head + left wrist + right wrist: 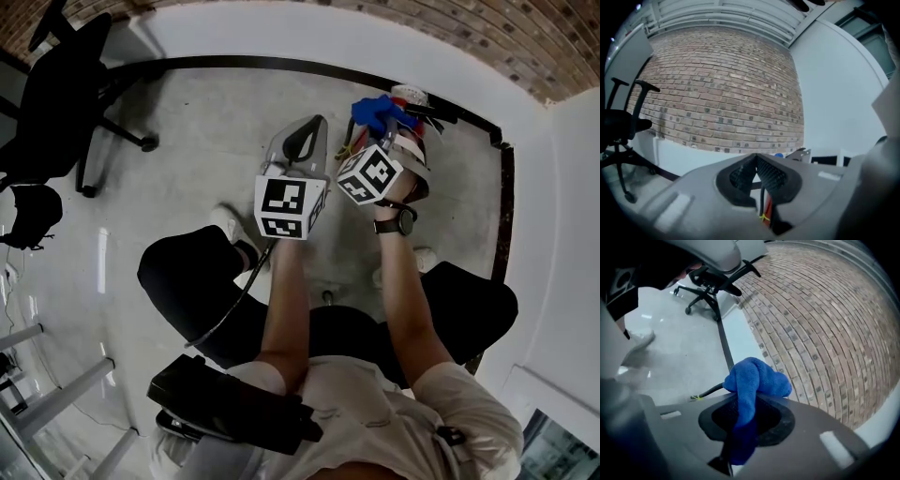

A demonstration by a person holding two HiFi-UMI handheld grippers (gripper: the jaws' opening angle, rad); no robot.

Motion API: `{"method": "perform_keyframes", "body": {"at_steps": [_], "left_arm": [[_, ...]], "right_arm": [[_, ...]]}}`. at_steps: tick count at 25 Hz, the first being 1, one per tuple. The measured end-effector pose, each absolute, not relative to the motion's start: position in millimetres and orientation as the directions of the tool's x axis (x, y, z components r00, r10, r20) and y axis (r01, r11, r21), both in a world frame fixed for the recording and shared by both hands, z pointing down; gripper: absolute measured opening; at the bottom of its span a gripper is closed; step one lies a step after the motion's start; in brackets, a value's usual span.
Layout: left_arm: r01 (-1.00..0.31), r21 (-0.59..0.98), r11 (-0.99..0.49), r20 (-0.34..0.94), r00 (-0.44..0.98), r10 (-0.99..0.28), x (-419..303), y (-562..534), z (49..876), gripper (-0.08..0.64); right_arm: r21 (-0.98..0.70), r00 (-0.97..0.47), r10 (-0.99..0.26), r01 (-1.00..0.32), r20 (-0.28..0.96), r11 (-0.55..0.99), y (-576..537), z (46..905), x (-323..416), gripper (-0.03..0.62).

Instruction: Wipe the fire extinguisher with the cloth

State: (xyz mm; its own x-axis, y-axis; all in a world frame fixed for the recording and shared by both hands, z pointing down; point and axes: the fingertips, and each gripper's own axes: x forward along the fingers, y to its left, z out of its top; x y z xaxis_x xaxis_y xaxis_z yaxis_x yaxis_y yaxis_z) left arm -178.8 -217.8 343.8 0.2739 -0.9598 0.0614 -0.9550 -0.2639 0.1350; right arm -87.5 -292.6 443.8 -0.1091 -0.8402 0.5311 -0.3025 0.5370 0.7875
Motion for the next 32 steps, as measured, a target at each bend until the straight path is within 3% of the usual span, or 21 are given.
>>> {"method": "perform_keyframes", "body": {"at_steps": [3, 6, 10, 18, 27, 32], "left_arm": [[-0.960, 0.145, -0.239, 0.074, 0.251, -0.965, -190, -216, 354, 0.002], [-0.961, 0.147, -0.232, 0.093, 0.247, -0.964, -193, -215, 365, 0.002], [-0.958, 0.161, -0.236, 0.104, 0.254, -0.962, -195, -218, 373, 0.002], [-0.965, 0.174, -0.196, 0.175, 0.227, -0.958, -210, -223, 411, 0.002], [-0.965, 0.199, -0.170, 0.239, 0.216, -0.947, -221, -223, 444, 0.002], [-0.962, 0.207, -0.177, 0.210, 0.220, -0.953, -226, -227, 424, 0.002]], "right_arm": [[0.847, -0.105, -0.856, -0.126, 0.506, 0.516, -284, 461, -104, 0.078], [0.820, -0.101, -0.814, 0.043, 0.572, 0.571, -267, 508, -117, 0.078], [0.717, -0.021, -0.728, 0.199, 0.685, 0.668, -252, 616, -105, 0.078], [0.524, 0.105, -0.616, 0.427, 0.780, 0.737, -229, 781, -93, 0.080], [0.406, 0.177, -0.515, 0.425, 0.839, 0.809, -221, 848, -85, 0.081], [0.575, -0.041, -0.575, 0.115, 0.817, 0.810, -218, 755, -116, 0.081]]}}
